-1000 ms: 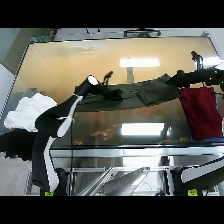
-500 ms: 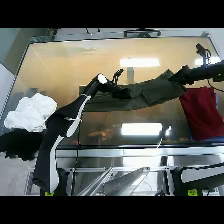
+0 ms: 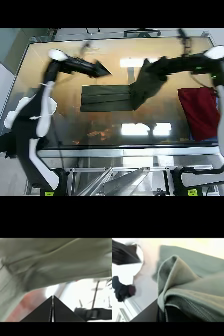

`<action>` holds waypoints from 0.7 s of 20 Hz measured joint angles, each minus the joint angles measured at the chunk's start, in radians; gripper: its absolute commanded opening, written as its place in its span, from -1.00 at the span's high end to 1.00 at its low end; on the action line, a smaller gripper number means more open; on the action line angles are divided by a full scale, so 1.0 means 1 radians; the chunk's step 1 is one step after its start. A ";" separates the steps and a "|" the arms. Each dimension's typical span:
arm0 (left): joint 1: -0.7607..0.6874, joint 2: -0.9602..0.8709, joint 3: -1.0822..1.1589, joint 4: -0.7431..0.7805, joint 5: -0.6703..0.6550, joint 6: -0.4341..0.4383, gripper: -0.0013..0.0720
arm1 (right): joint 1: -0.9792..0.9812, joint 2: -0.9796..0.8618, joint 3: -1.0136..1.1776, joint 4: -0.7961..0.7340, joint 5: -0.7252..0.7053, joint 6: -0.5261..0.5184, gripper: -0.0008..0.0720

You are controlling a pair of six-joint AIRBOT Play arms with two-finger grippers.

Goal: Fold the shirts.

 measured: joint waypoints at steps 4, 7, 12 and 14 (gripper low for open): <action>0.208 0.150 0.000 -0.071 -0.079 0.029 0.91 | 0.343 -0.160 0.006 0.031 -0.351 -0.024 0.52; 0.291 0.198 -0.006 -0.093 -0.114 0.042 0.91 | 0.570 -0.349 0.066 0.108 -0.563 -0.114 -0.16; 0.315 0.237 -0.123 -0.107 -0.143 0.050 0.91 | 0.645 -0.443 0.130 0.156 -0.609 -0.168 -0.02; 0.305 0.241 -0.175 -0.110 -0.145 0.057 0.91 | 0.582 -0.408 0.138 0.153 -0.531 -0.173 -0.03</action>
